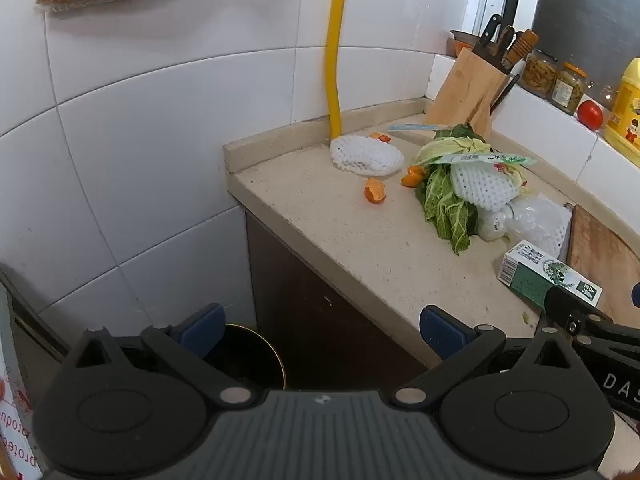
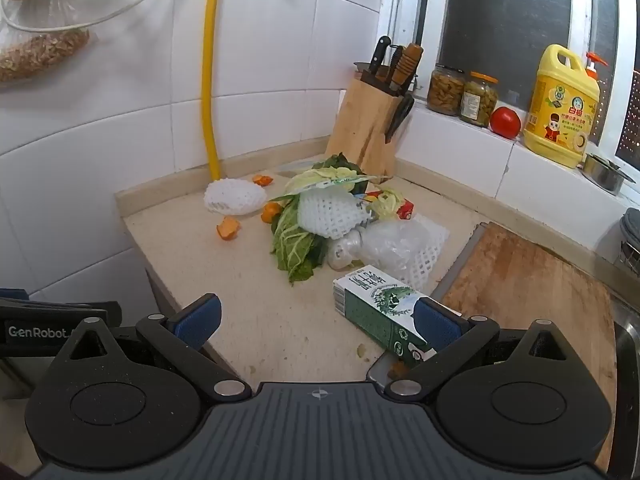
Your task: Collect trash
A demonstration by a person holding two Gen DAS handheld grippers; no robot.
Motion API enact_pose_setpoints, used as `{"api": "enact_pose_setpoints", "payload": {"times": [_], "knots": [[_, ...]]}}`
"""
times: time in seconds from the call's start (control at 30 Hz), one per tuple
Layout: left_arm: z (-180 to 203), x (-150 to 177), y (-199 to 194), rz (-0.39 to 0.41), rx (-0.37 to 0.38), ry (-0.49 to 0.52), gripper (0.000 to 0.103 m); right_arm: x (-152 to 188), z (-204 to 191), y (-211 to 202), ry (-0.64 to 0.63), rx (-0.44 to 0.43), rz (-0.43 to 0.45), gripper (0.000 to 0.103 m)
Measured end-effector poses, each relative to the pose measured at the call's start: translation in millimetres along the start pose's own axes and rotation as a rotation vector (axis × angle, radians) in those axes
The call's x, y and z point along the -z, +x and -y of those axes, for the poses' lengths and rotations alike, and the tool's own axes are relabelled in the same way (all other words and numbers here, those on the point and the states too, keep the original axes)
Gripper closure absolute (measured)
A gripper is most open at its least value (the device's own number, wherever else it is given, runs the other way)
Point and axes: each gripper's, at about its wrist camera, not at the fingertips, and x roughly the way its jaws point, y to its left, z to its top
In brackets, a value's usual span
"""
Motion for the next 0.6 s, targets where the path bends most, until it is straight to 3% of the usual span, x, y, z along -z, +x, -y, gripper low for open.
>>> {"api": "enact_pose_setpoints", "payload": {"times": [0.6], "knots": [[-15.0,16.3,1.5,-0.05,0.03,-0.019,0.003,11.5,-7.6,-5.5,-0.003,0.039,-0.037,0.0]]}}
